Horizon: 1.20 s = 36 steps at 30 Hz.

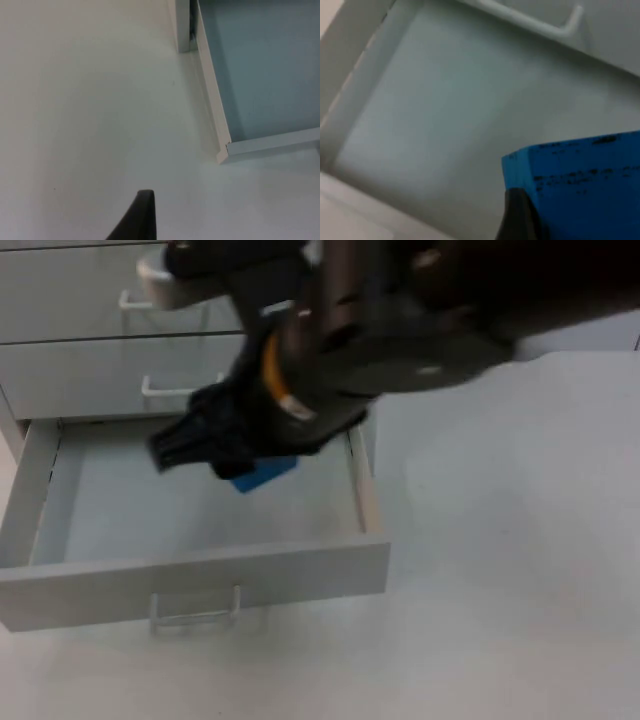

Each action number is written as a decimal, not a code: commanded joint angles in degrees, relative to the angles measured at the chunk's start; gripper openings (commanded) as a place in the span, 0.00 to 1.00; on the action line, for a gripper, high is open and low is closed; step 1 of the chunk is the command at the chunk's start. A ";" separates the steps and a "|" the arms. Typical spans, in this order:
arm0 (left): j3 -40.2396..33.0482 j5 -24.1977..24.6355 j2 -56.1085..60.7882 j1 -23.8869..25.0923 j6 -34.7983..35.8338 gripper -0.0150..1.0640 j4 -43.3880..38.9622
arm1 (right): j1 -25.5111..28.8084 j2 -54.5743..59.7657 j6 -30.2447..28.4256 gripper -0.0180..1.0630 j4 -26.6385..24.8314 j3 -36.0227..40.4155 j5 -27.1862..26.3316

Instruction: Open the drawer with the left hand, place the block into the drawer with the right hand, then close the drawer with the left hand.

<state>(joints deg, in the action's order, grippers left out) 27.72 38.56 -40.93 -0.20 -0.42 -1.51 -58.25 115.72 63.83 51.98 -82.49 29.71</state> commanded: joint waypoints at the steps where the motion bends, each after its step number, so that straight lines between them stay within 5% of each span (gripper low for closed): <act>1: -0.08 -0.50 0.27 0.23 0.42 0.99 0.62 | -0.15 3.96 -0.33 0.01 0.57 -4.65 -0.40; 14: -0.08 -0.99 0.27 0.23 0.42 0.99 0.62 | 0.40 14.13 1.58 0.02 0.41 -11.90 -2.63; 18: -0.08 -0.99 0.27 0.23 0.42 0.99 0.62 | 1.49 16.14 6.03 0.14 0.29 -11.90 -3.58; 26: -0.08 -1.70 0.27 0.23 0.42 0.99 0.62 | 2.30 16.84 6.17 0.67 0.20 -11.90 -4.79; 33: -0.08 -1.81 0.27 0.23 0.42 0.99 0.62 | 2.30 15.58 5.46 0.70 -2.40 -11.90 -4.79; 36: -0.08 -1.81 0.27 0.23 0.42 0.99 0.62 | 2.30 12.43 -0.65 0.70 -8.39 -11.90 -4.13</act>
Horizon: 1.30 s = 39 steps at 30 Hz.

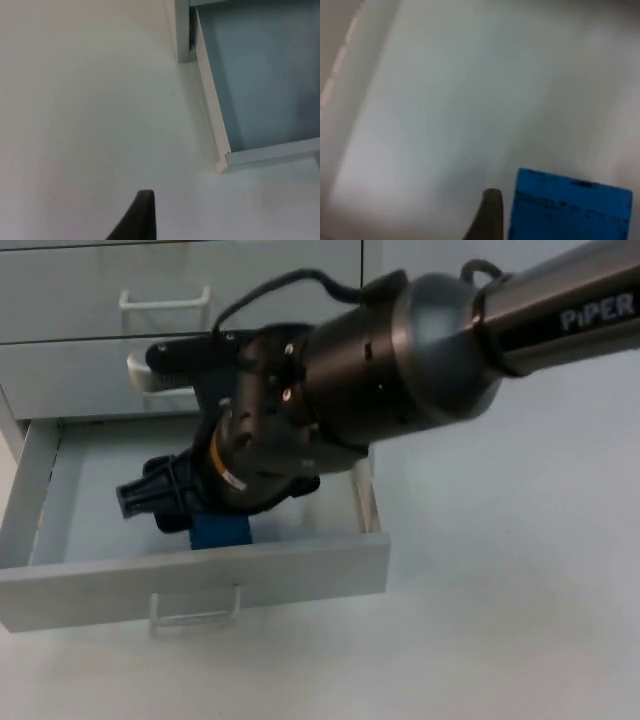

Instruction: Open the drawer with the left hand, place the block into the drawer with the right hand, then close the drawer with the left hand.

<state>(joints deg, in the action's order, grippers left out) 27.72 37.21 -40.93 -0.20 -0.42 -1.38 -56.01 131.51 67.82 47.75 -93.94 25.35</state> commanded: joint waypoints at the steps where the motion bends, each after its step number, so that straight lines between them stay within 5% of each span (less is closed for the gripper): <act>1: -0.08 -0.46 0.27 0.23 0.42 0.99 0.49 | -0.05 -4.70 -9.22 0.70 -7.23 -0.45 1.21; 9: -0.08 -0.47 0.27 0.23 0.42 0.99 -0.58 | -0.48 -11.48 -25.61 0.70 -19.60 0.98 13.74; 11: -0.08 -0.33 0.27 0.23 0.42 0.99 -0.59 | -0.48 -13.71 -31.61 0.70 -25.40 2.99 14.34; 14: -0.08 -0.33 0.27 0.23 0.42 0.99 -0.59 | -0.48 -15.80 -34.65 0.70 -27.59 5.83 14.32; 33: -0.08 0.09 0.27 0.23 0.42 0.99 0.45 | -0.48 -34.52 -35.91 0.70 -28.98 33.79 7.02; 39: -0.08 0.09 0.27 0.23 0.42 0.99 0.98 | 4.51 -39.18 -35.91 0.70 -29.80 40.18 4.89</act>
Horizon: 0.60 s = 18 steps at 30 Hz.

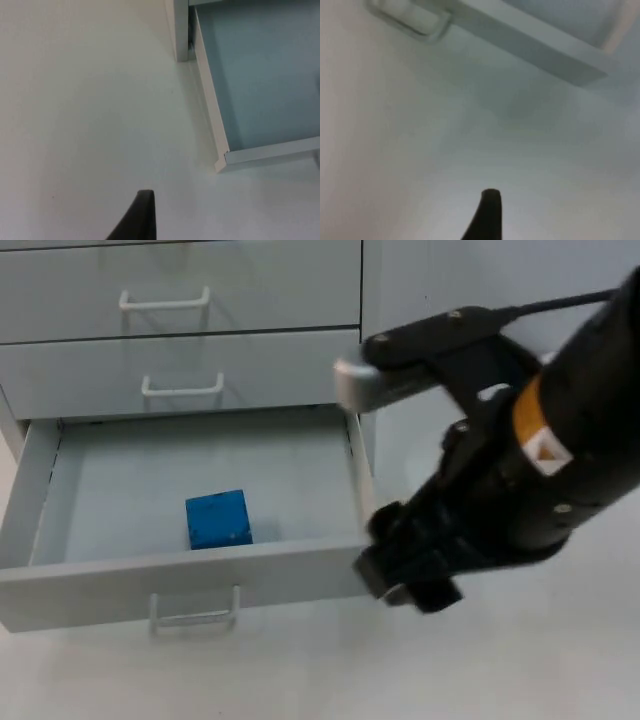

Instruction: Open the drawer with the left hand, place the block into the drawer with the right hand, then close the drawer with the left hand.

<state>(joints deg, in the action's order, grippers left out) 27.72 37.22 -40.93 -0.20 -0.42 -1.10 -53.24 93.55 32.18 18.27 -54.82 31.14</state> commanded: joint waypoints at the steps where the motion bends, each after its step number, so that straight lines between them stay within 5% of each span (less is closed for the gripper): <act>1: -0.08 0.08 0.27 0.23 0.42 0.99 0.70 | 3.46 -1.96 -0.74 0.70 -0.60 1.98 -1.20; 8: -0.08 0.08 0.27 0.23 0.42 0.99 0.70 | 15.29 -6.11 -3.15 0.70 -1.26 6.84 -1.87; 12: -0.08 0.19 0.27 0.23 0.42 0.99 1.10 | 27.67 -11.16 -15.56 0.70 -10.71 9.94 -1.60; 18: -0.08 0.17 0.27 0.23 0.42 0.99 1.67 | 37.76 -16.27 -21.82 0.70 -16.93 10.33 0.82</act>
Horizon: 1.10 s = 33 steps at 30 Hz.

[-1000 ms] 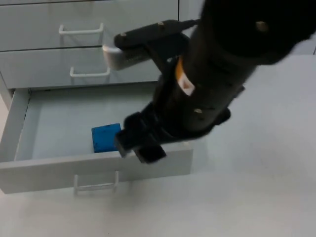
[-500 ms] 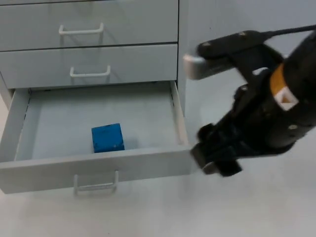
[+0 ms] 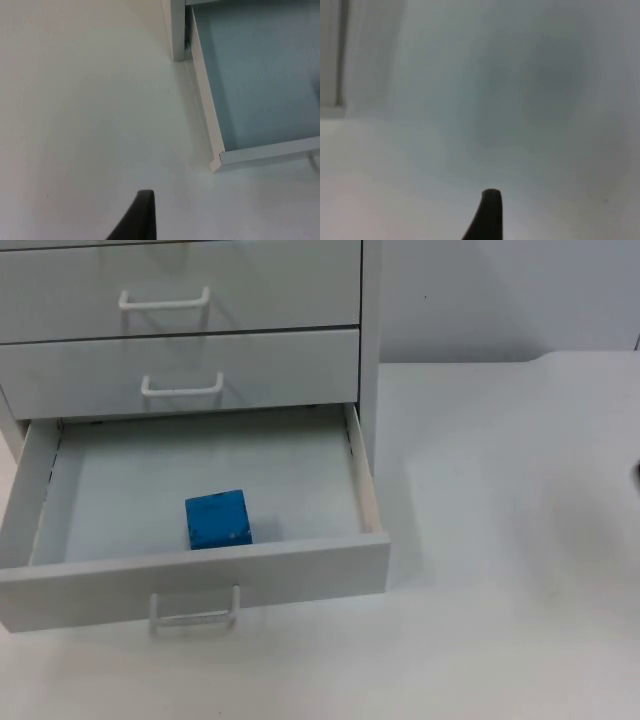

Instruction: Open the drawer with the left hand, place the block into the drawer with the right hand, then close the drawer with the left hand.

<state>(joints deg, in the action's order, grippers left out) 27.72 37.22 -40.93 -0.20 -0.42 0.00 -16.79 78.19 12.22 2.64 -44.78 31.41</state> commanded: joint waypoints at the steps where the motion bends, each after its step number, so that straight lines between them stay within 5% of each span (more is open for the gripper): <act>1: -0.08 0.17 0.27 0.23 0.42 0.99 0.57 | 3.21 -2.25 -2.78 0.70 -1.67 0.29 1.15; 8: -0.08 -0.04 0.27 0.23 0.42 0.99 0.80 | 12.91 -9.48 -6.45 0.70 -1.88 0.29 8.66; 19: -0.08 -0.04 0.27 0.23 0.42 0.99 1.32 | 13.05 -20.25 -11.86 0.70 -4.56 0.54 17.61; 33: -0.08 0.91 0.27 0.23 0.42 0.99 1.24 | 13.05 -29.42 -12.88 0.70 -4.27 4.50 16.59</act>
<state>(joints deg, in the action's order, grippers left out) 27.72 38.22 -40.93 -0.20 -0.42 0.53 -4.02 49.50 0.00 -1.76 -40.42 48.69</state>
